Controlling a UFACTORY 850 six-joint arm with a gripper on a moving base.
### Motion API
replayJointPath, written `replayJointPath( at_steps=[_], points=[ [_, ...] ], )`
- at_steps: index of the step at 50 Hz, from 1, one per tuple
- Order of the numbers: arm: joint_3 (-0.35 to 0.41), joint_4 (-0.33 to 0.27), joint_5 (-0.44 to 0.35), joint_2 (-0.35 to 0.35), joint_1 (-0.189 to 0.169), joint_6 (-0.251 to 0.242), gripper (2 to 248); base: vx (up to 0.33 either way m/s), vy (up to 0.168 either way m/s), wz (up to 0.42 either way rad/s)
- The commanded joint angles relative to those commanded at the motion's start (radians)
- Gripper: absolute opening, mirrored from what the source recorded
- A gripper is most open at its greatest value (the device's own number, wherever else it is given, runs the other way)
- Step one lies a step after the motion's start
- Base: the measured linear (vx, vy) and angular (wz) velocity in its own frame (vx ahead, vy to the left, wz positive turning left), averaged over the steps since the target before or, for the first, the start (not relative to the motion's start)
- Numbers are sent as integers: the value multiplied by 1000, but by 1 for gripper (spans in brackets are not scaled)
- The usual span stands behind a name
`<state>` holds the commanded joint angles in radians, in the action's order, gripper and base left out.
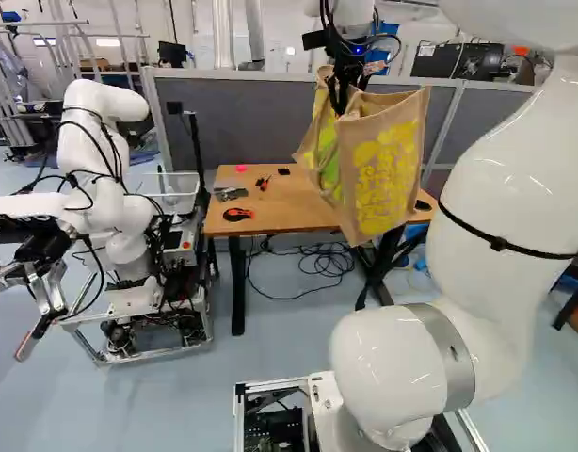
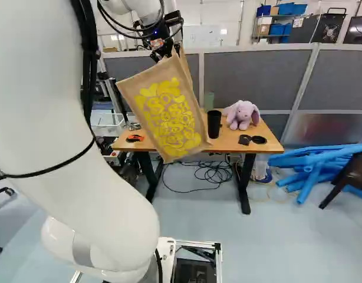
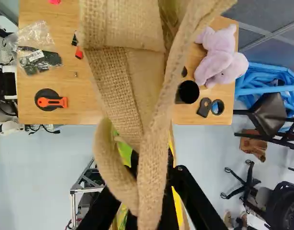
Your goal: Pick up the bag on the ground and place it on the table
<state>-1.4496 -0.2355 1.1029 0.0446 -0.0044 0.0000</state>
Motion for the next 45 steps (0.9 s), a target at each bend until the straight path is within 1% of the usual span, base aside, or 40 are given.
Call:
replayJointPath(
  at_steps=[12, 16, 45],
  points=[
    [0, 0, 0, 0, 0, 0, 30, 132, 0, -18],
    [-12, 0, 0, 11, 2, 0, 30, 83, -7, -30],
    [-19, 0, 0, 18, 3, 0, 30, -2, 0, 1]
  ],
)
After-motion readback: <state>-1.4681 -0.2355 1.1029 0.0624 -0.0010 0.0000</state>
